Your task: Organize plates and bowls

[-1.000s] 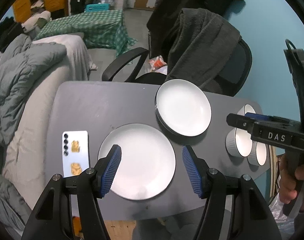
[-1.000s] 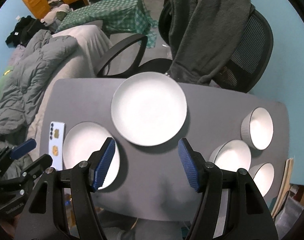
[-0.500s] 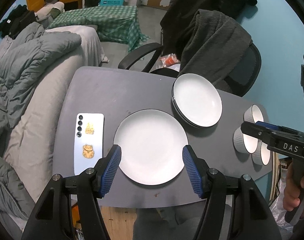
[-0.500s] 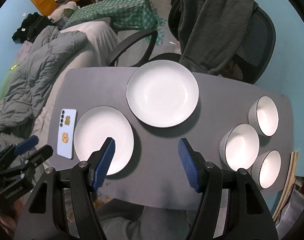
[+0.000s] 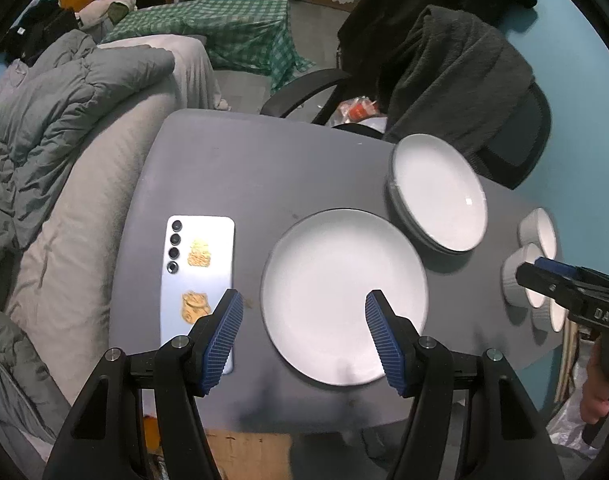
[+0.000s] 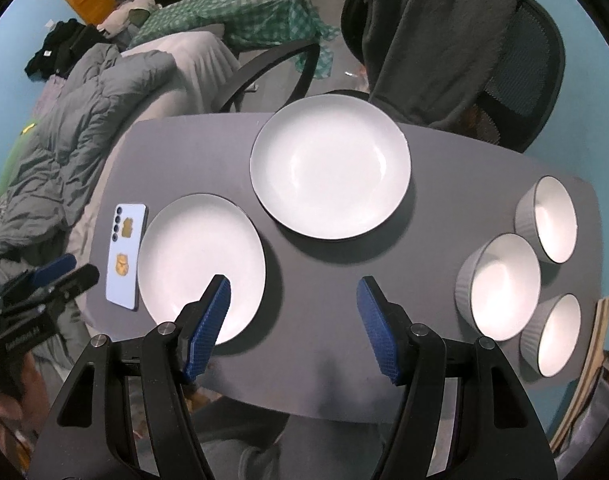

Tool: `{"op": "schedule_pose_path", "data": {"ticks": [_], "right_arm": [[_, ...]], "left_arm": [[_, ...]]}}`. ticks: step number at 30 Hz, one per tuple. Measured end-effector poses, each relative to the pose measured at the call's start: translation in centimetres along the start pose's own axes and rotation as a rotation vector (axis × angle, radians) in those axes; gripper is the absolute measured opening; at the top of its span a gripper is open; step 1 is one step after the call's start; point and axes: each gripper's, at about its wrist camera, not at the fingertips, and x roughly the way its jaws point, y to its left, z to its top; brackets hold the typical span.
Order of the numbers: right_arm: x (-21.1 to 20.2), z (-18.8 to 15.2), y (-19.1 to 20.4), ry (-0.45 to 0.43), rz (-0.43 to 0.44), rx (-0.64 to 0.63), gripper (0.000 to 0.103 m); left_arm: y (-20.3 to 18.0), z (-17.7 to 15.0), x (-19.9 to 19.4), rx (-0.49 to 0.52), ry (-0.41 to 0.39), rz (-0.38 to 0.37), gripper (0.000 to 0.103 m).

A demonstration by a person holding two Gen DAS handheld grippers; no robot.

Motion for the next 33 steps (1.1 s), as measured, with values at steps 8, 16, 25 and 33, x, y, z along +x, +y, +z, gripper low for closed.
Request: {"op": "schedule_pose_path", "data": {"ticks": [8,16,25,33], "right_arm": [[3.7,0.0,-0.1,0.032,0.046,0.015,0.065],[7.5,-0.1,-0.5,0.088,0.082,0.041,0.065],[10.6,0.1,-0.3,0.154,0.111,0.053,0.065],[11.6,-0.4,0.1,0.169,0.119,0.025,0.065]], "left_arm": [[0.9,0.8,3.7,0.025,0.029,0.015,0.065],[0.9,0.5,6.8,0.049,0.086,0.002,0.065],[0.8,0.7,8.8,0.042,0.132,-0.03,0.065],[1.1,0.9,10.0,0.025,0.162,-0.056,0.059]]}}
